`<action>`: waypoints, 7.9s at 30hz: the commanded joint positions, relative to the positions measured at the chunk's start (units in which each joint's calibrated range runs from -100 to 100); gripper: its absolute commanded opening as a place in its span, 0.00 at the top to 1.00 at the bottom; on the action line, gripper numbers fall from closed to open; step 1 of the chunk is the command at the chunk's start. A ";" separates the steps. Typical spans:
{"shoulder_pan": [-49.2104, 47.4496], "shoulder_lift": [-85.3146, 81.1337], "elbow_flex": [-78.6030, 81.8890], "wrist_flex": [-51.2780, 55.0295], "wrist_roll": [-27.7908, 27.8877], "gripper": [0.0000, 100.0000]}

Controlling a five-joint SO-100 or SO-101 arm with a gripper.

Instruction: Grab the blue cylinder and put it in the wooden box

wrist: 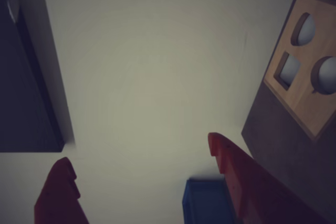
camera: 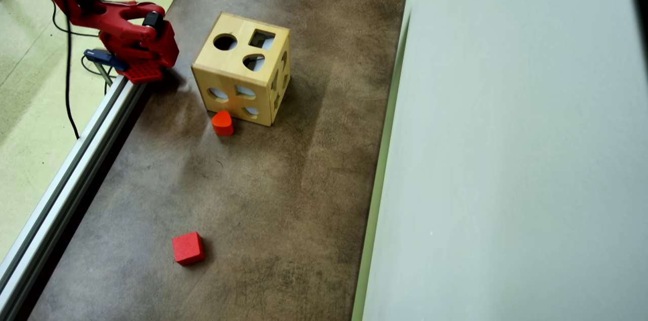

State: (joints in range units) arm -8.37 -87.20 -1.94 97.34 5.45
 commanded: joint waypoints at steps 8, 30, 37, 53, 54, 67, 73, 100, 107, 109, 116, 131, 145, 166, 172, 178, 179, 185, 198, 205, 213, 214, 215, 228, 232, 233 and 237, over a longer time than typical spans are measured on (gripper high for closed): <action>0.50 -6.43 8.38 0.73 0.29 0.61; 0.57 -7.87 21.62 0.81 0.05 0.81; 0.57 -7.87 21.62 0.81 0.05 0.97; 0.35 -7.96 22.25 0.49 0.24 0.99; 0.35 -7.96 22.25 0.49 0.15 0.99; 0.35 -7.96 22.25 0.41 0.15 0.99; 0.35 -7.96 22.25 0.41 0.15 0.99; 0.35 -7.96 22.25 0.41 0.15 0.99; 0.35 -7.96 22.25 0.41 0.15 0.99; 0.35 -7.96 22.25 0.41 0.15 0.99; 0.35 -7.96 22.25 0.41 0.15 0.99; 0.35 -7.96 22.25 0.41 0.15 0.99; 0.35 -7.96 22.25 0.41 0.15 0.99; 0.35 -7.96 22.25 0.41 0.15 0.99; 0.35 -7.96 22.25 0.41 0.15 0.99; 0.35 -7.96 22.25 0.41 0.15 0.99; 0.35 -7.96 22.25 0.41 0.15 0.99; 0.35 -7.96 22.25 0.41 0.15 0.99; 0.35 -7.96 22.25 0.41 0.15 0.99; 0.35 -7.96 22.25 0.41 0.15 0.99; 0.35 -7.96 22.25 0.41 0.15 0.99; 0.35 -7.96 22.25 0.41 0.15 0.99; 0.35 -7.96 22.25 0.41 0.15 0.99; 0.35 -7.96 22.25 0.41 0.15 0.99; 0.35 -7.96 22.25 0.41 0.15 0.99; 0.35 -7.96 22.25 0.41 0.15 0.99; 0.35 -7.96 22.25 0.41 0.15 0.99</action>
State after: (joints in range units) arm -8.08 -95.34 20.27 97.50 5.45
